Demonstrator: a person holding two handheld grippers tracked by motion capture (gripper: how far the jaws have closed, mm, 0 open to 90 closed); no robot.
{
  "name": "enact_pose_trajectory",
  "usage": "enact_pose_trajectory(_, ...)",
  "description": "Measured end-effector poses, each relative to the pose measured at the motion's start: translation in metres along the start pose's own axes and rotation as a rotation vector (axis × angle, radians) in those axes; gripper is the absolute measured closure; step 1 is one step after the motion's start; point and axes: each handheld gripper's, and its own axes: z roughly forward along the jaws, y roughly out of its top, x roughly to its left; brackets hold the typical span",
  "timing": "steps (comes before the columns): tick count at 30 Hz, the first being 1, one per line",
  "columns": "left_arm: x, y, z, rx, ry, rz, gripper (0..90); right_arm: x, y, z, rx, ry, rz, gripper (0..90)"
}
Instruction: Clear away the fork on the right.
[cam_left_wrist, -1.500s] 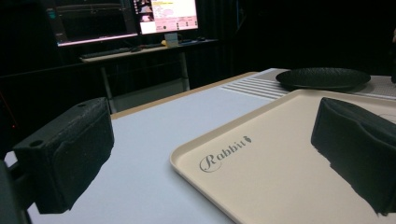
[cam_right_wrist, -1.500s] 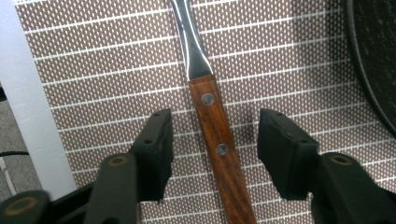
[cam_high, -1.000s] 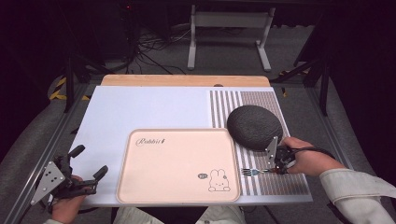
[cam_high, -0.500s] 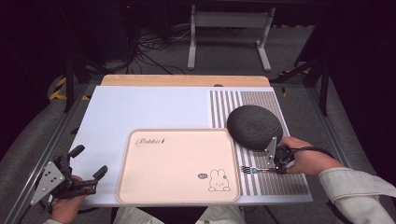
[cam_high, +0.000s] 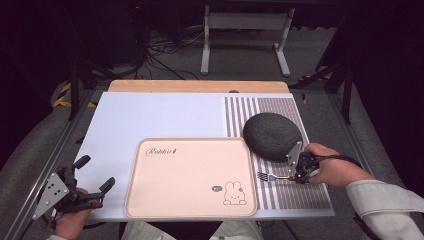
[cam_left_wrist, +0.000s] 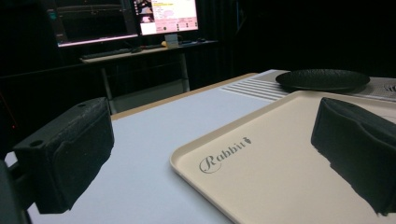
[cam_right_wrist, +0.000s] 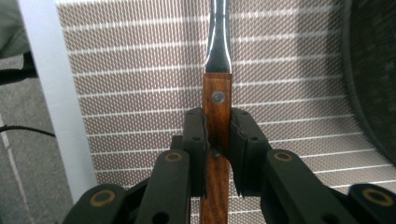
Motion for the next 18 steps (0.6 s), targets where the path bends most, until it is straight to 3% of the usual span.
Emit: enact_pose_trajectory(18,0.001,0.000,-0.001,-0.001,-0.002,-0.001,0.0,0.001,0.027,-0.046,-0.125,-0.060,0.000,78.1)
